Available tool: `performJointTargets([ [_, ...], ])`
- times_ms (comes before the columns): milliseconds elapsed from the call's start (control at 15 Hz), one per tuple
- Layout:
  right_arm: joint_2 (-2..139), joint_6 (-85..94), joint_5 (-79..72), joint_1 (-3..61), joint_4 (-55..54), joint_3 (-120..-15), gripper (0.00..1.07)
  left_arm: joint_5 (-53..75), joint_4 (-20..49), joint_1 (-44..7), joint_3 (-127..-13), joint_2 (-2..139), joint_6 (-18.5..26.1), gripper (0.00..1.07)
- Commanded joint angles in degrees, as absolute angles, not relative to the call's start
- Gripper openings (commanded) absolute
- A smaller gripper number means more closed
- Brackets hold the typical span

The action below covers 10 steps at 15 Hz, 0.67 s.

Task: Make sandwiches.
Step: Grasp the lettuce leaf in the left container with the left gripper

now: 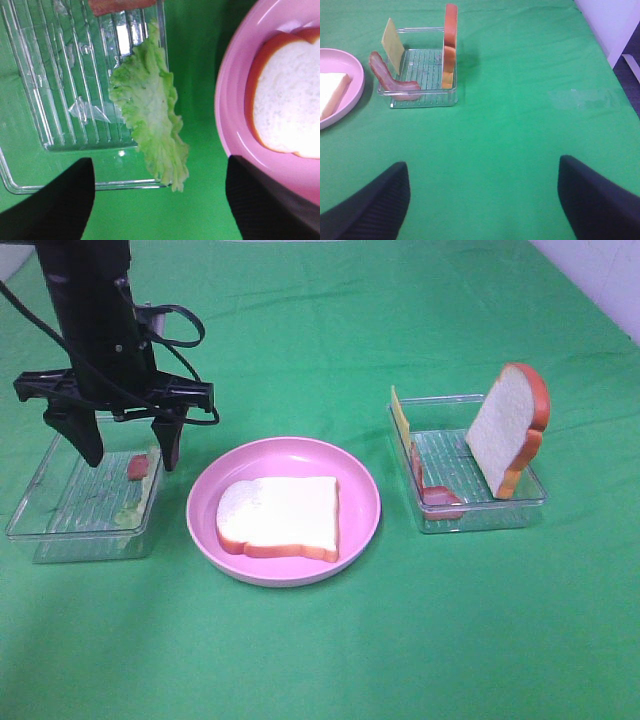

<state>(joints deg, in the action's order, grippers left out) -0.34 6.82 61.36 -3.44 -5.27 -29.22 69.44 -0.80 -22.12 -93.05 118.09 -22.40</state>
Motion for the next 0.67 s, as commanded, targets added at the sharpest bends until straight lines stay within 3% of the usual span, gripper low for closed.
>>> performJointTargets([
  [67, -1.09, 7.51, 60.73, -3.67, -4.98, -28.99, 0.77, 68.07, 0.00, -22.52, -92.59, 119.12, -24.01, 0.70],
  [333, -1.09, 7.51, 60.73, -3.67, -4.98, -28.99, 0.77, 65.72, 1.03, -22.52, -92.59, 121.98, -24.06, 0.66],
  [667, -1.09, 7.51, 60.73, -3.67, -4.98, -28.99, 0.77, 64.57, 0.00, -22.52, -92.59, 123.07, -24.01, 0.40],
])
